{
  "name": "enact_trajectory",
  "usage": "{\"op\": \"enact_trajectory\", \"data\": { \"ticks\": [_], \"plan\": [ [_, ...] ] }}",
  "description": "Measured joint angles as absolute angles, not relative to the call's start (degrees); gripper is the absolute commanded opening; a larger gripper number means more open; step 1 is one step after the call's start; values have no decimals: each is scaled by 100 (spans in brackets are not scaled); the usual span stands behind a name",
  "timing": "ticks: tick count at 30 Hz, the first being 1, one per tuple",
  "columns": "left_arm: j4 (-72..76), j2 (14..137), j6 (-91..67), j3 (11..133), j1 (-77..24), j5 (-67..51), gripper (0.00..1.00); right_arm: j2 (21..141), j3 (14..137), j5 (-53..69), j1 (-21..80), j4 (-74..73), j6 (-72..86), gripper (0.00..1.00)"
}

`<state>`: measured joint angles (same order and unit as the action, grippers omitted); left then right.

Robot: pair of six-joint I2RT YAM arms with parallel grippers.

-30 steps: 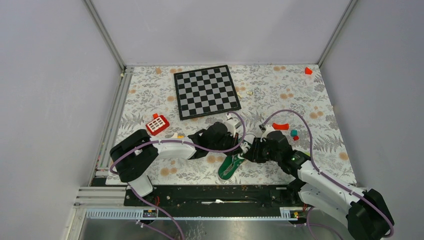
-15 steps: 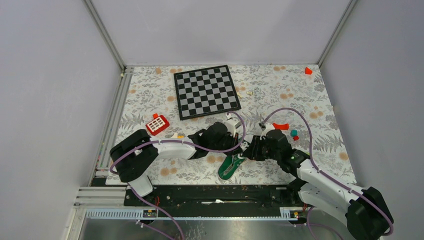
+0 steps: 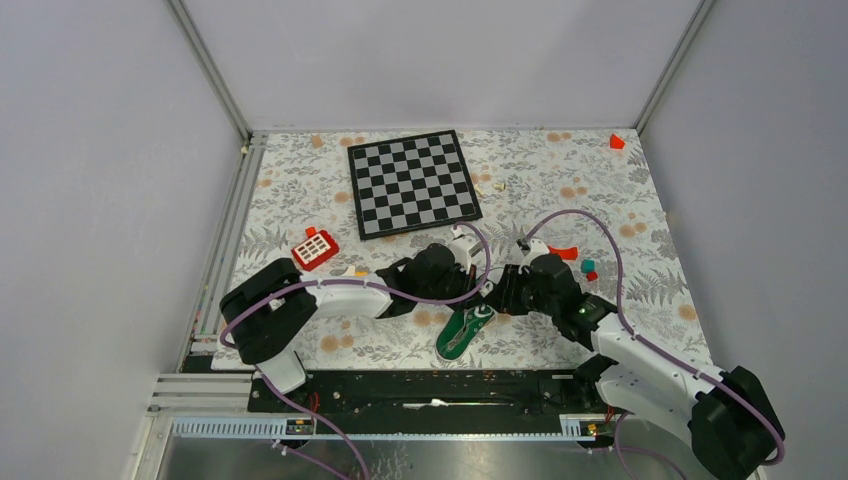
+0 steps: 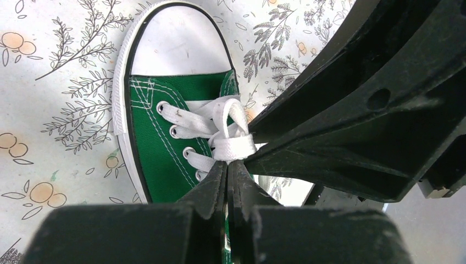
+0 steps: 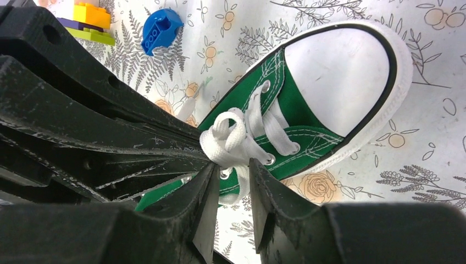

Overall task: Tie the shoes
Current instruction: Cross the shoelace with the shoelace.

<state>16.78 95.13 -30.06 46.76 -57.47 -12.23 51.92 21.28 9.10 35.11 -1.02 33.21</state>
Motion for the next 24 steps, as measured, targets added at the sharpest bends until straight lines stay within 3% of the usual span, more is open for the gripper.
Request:
{"op": "enact_trajectory", "data": {
  "ticks": [10,15,24],
  "plan": [
    [1680,9555,-3006,4681,-5743,-1223,0,5317,2169,794,3514,-102,3238,32],
    [1682,9555,-3006,4692,-5743,-1223,0,5092,2169,725,3514,-235,3203,18],
    [1688,9564,-3006,4692,-5743,-1223,0,5105,2169,607,3514,-401,3114,21]
  ]
}}
